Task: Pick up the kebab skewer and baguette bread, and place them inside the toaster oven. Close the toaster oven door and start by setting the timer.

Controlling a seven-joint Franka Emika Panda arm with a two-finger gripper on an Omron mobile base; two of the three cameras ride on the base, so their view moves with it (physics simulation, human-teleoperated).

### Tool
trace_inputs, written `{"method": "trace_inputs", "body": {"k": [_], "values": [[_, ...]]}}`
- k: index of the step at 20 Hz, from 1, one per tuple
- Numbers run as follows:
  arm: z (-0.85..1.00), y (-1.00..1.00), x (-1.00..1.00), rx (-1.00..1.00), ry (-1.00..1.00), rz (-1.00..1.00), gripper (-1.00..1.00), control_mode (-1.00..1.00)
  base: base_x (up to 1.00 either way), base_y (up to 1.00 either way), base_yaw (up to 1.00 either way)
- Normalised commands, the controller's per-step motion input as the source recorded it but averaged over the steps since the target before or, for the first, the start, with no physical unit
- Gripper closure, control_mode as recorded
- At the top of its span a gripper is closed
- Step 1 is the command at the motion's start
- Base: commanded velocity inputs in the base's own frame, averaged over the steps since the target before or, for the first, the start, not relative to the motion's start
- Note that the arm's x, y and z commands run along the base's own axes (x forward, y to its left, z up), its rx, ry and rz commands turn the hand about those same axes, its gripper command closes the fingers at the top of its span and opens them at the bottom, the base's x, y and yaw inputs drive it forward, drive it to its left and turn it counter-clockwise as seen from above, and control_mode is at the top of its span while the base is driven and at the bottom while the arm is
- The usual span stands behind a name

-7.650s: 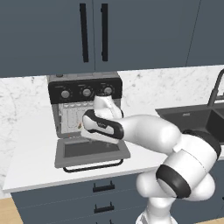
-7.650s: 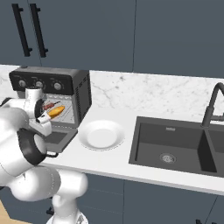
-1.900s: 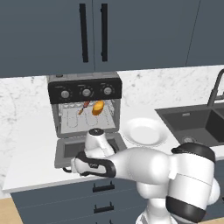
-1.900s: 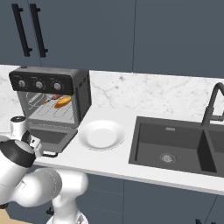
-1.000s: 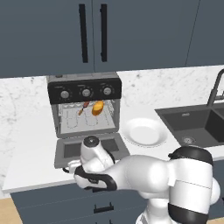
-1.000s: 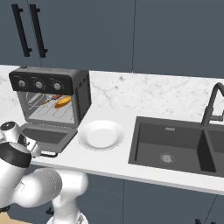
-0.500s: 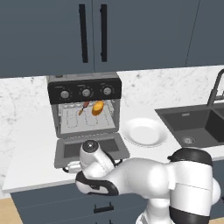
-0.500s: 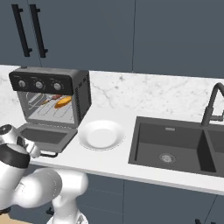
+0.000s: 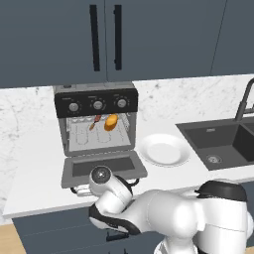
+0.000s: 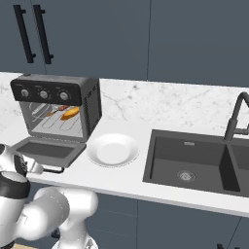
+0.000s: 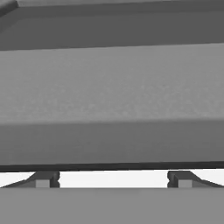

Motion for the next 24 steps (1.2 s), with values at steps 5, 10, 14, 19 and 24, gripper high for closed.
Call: {"method": "trace_inputs", "body": {"k": [5,10,14,19,24], "values": [[0.63,-0.09,0.36,0.04,-0.19,0.00,-1.00,-1.00,0.00,0.00,0.00],[0.55,-0.17,0.39,0.04,-0.18,0.00,-1.00,-1.00,0.00,0.00,0.00],[0.51,-0.30,0.54,0.05,-0.14,0.00,-1.00,-1.00,0.00,0.00,0.00],[0.42,-0.31,0.63,0.05,-0.11,0.00,-1.00,-1.00,0.00,0.00,0.00],[0.47,-0.30,0.75,0.05,-0.10,0.00,-1.00,-1.00,0.00,0.00,0.00]]}}
